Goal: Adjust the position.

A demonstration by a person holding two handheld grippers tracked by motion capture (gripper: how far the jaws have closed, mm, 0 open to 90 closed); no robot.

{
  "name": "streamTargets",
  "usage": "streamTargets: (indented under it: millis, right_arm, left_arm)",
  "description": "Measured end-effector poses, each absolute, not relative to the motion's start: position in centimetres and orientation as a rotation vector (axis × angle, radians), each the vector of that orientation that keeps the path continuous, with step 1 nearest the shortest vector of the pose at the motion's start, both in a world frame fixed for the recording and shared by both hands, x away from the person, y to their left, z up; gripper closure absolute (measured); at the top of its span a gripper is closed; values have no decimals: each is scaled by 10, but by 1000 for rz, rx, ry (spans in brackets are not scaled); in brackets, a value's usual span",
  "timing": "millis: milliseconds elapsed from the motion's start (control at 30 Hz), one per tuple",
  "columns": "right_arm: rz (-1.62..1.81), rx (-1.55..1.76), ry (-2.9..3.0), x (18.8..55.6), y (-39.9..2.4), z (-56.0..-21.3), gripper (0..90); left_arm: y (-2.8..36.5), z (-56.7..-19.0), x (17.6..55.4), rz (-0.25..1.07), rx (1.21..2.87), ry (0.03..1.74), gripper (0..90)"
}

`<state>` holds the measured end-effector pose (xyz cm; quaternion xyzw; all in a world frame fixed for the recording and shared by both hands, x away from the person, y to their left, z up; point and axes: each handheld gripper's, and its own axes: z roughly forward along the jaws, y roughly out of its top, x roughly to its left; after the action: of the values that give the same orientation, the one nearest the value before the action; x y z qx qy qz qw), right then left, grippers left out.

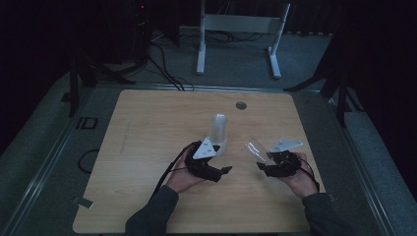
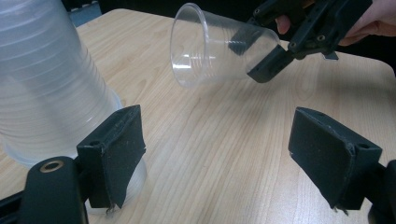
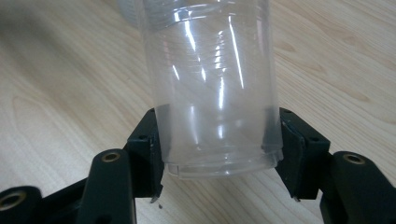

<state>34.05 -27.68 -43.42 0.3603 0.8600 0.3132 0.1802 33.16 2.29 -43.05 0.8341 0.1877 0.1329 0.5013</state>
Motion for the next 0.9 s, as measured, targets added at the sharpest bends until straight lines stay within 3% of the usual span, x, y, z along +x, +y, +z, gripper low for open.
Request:
streamTargets:
  millis: [900]
  right_arm:
    - [840, 1350, 2090, 340, -289, -448, 415]
  left_arm:
    - [20, -427, 332, 322, 1998, 465, 183]
